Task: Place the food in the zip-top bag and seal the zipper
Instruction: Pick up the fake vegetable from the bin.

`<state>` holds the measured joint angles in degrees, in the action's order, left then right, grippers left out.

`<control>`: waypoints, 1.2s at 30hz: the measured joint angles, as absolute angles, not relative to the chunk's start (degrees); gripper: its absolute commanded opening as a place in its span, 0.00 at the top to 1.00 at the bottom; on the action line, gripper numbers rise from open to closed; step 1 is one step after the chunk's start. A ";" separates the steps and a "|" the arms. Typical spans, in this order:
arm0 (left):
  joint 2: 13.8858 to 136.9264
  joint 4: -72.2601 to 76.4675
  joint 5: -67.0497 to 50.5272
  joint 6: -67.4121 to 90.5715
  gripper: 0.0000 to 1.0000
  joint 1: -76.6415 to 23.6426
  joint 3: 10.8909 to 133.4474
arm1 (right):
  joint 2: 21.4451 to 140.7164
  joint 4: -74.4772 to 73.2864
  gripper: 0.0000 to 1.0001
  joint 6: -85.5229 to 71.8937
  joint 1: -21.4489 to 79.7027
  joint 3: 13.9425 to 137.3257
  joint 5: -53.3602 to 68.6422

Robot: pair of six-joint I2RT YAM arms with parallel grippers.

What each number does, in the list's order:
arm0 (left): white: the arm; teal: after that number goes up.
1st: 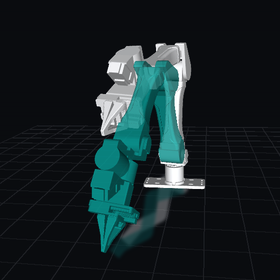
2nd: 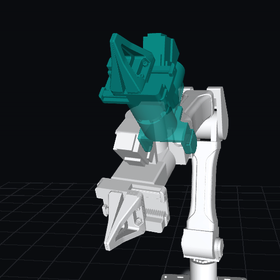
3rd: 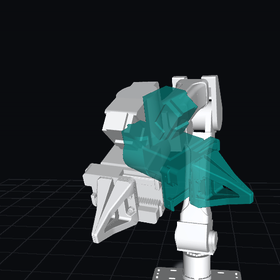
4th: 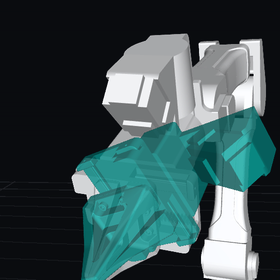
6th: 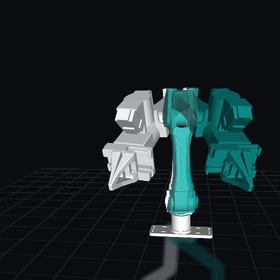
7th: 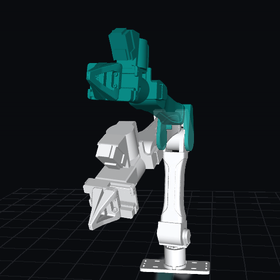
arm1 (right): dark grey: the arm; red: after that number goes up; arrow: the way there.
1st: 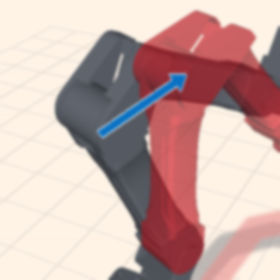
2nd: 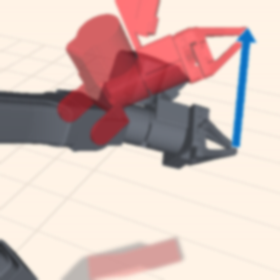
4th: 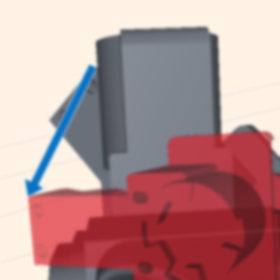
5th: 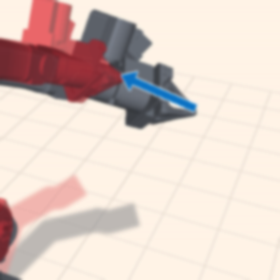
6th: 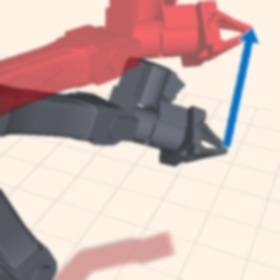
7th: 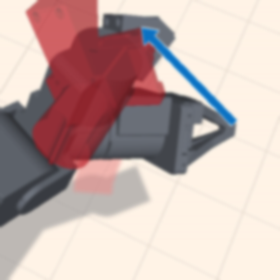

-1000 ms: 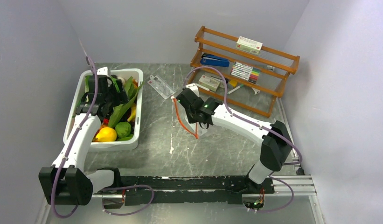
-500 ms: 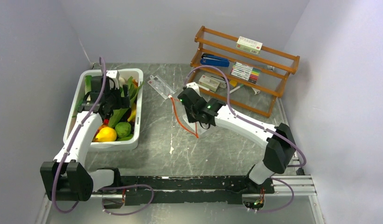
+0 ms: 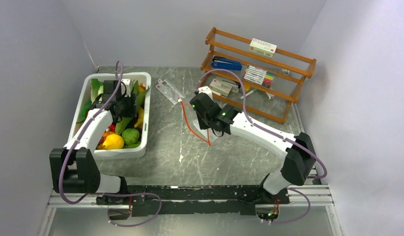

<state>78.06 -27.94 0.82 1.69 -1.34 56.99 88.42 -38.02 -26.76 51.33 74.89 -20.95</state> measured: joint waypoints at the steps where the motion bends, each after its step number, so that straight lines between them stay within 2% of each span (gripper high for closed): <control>1: 78.35 -28.10 0.89 1.58 0.55 -1.32 57.32 | 88.23 -37.93 1.00 -26.76 51.33 74.67 -20.95; 2: 78.46 -28.10 0.86 1.41 0.56 -1.30 57.49 | 88.05 -37.93 1.00 -26.76 51.33 74.52 -20.95; 6: 77.76 -28.14 0.71 1.76 0.73 -1.17 57.54 | 87.77 -37.56 1.00 -26.79 51.33 74.35 -20.97; 14: 70.37 -28.14 -3.16 4.56 0.79 -1.17 57.54 | 87.72 -36.97 1.00 -27.38 51.33 74.35 -20.97; 25: 56.86 -20.51 -16.47 15.40 0.79 -1.17 54.78 | 87.70 -34.39 1.00 -34.17 51.27 74.22 -19.59; 30: 48.40 -4.58 -27.44 27.77 0.79 -1.17 46.15 | 86.59 -30.50 1.00 -38.92 51.16 71.88 -15.86; 36: 43.88 16.56 -36.42 40.60 0.74 -1.17 37.47 | 86.50 -26.35 1.00 -43.07 51.05 71.55 -11.40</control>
